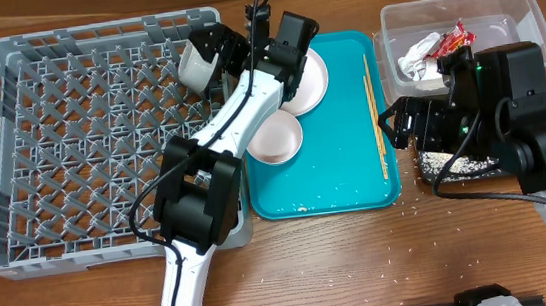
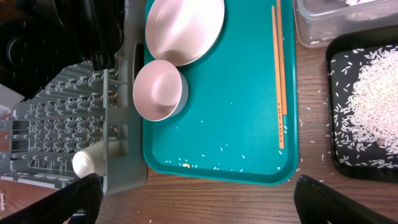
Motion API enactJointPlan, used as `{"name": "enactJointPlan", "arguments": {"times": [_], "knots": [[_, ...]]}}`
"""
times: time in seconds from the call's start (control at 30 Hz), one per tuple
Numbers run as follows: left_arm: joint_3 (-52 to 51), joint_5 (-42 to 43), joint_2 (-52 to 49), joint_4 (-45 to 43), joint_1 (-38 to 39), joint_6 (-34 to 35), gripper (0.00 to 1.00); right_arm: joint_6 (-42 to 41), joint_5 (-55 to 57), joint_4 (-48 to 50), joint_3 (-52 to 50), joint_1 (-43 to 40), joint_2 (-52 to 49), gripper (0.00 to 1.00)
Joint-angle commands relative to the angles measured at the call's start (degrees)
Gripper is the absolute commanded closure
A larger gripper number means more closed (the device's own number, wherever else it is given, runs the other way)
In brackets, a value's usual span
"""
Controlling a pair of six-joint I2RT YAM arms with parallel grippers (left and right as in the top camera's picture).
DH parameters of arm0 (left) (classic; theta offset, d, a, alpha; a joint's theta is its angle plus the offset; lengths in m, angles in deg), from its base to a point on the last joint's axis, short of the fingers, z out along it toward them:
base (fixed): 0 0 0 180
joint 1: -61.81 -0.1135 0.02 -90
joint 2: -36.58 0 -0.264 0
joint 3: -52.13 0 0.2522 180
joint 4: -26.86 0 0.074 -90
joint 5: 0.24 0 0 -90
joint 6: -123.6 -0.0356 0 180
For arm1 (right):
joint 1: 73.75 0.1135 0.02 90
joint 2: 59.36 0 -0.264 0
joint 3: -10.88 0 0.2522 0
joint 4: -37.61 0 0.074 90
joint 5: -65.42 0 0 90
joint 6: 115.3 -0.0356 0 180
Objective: Sort waste into correct bins and load items into the dishwasher
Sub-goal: 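Reach left gripper to the pink bowl on the teal tray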
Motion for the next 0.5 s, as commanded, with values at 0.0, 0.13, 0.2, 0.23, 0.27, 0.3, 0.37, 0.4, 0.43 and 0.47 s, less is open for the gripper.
{"name": "enactJointPlan", "arguments": {"times": [0.0,0.13,0.2,0.23,0.27,0.3,0.37,0.4,0.43,0.47], "knots": [[0.1,7.5,3.3,1.2,0.9,4.5,0.00,0.2,0.2,0.3,0.7,-0.1,0.2,0.00],[0.7,27.6,10.8,8.0,0.7,11.0,0.01,0.2,0.2,0.3,0.7,-0.1,0.2,0.00],[0.7,41.2,14.6,11.8,0.7,11.6,0.02,0.2,0.2,0.3,0.7,-0.1,0.2,0.00],[0.7,51.3,17.4,14.6,0.7,11.5,0.04,0.2,0.2,0.3,0.7,-0.1,0.2,0.00],[0.7,55.8,18.7,16.0,0.7,11.1,0.03,0.2,0.2,0.3,0.7,-0.1,0.2,0.00],[0.7,58.8,19.6,17.4,0.7,10.3,0.03,0.2,0.2,0.3,0.7,-0.1,0.2,0.00],[0.7,62.7,21.0,19.6,0.7,8.0,0.07,0.2,0.2,0.3,0.7,-0.1,0.2,0.00],[0.7,64.7,21.0,21.0,0.7,6.4,0.07,0.2,0.2,0.3,0.7,-0.1,0.2,0.00],[0.6,66.6,20.8,22.7,0.7,4.5,0.08,0.2,0.2,0.3,0.7,-0.1,0.2,0.00],[0.5,67.6,20.4,23.8,0.7,3.5,0.08,0.2,0.2,0.3,0.7,-0.1,0.2,0.00]]}}
